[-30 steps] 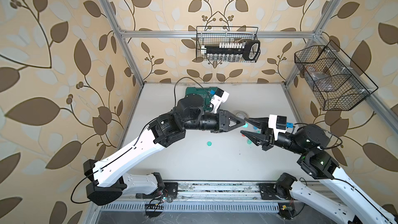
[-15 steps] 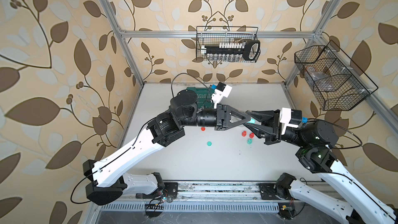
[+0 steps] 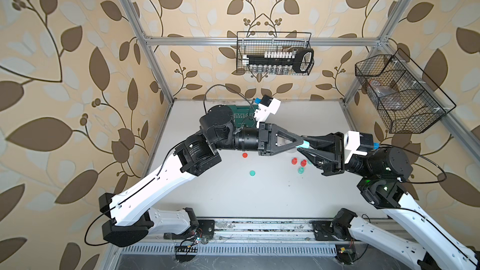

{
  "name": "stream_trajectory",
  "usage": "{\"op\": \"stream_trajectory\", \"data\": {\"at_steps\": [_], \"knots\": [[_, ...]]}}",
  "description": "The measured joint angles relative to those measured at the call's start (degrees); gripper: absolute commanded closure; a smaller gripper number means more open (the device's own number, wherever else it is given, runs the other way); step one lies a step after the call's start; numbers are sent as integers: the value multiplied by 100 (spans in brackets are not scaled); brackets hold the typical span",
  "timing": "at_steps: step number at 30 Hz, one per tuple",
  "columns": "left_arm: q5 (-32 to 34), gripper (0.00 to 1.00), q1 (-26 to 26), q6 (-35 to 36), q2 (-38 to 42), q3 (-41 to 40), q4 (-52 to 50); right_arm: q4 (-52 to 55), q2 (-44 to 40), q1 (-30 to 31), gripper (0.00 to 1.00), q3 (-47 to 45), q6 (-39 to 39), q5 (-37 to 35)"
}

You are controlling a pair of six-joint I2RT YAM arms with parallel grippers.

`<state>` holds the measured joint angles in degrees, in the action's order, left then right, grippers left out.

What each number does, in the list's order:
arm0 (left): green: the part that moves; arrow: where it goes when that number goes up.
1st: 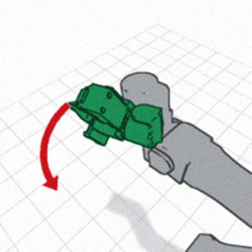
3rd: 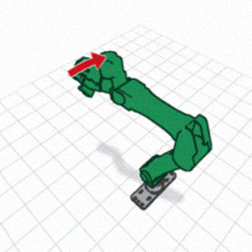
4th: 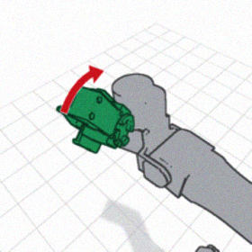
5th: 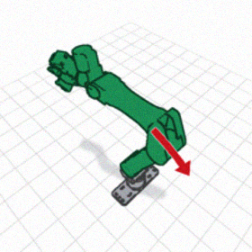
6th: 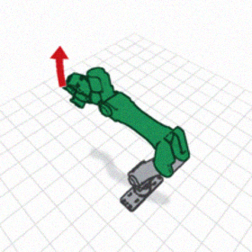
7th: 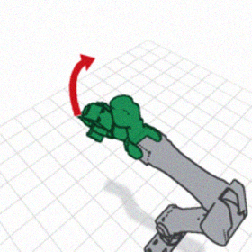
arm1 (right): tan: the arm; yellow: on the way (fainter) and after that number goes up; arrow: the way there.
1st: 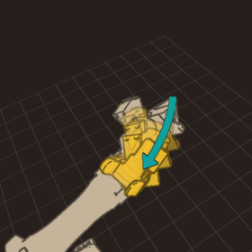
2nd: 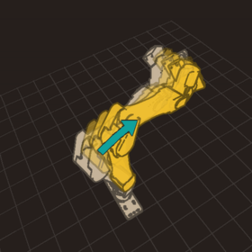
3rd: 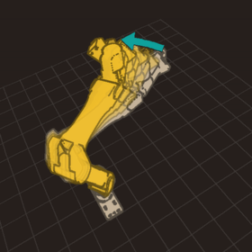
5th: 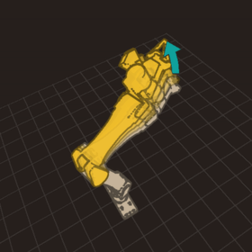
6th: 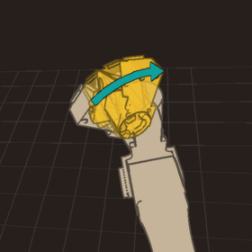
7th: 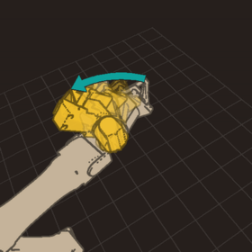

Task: Close the stamp cap
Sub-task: Pick up the stamp from the center of the board.

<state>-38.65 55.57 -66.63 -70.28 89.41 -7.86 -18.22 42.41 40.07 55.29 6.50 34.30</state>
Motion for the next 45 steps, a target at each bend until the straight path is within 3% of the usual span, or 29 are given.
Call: {"op": "stream_trajectory", "data": {"at_steps": [8,20,24,27,31,33,45], "knots": [[-42,85,0,0,0,0,-37,-48,15,111,80,2,79,-4],[-46,86,0,0,7,0,-35,-85,42,129,100,26,98,-22],[-35,85,0,42,22,0,-79,-42,42,144,100,35,94,-24],[52,76,0,205,46,33,-271,118,46,146,100,70,70,-48],[553,54,35,684,160,118,-863,463,79,186,100,133,11,-151],[938,49,37,925,258,125,-1279,656,90,192,100,160,4,-240],[4153,40,-35,2310,1126,190,-3742,2258,243,192,100,612,391,-1390]]}}
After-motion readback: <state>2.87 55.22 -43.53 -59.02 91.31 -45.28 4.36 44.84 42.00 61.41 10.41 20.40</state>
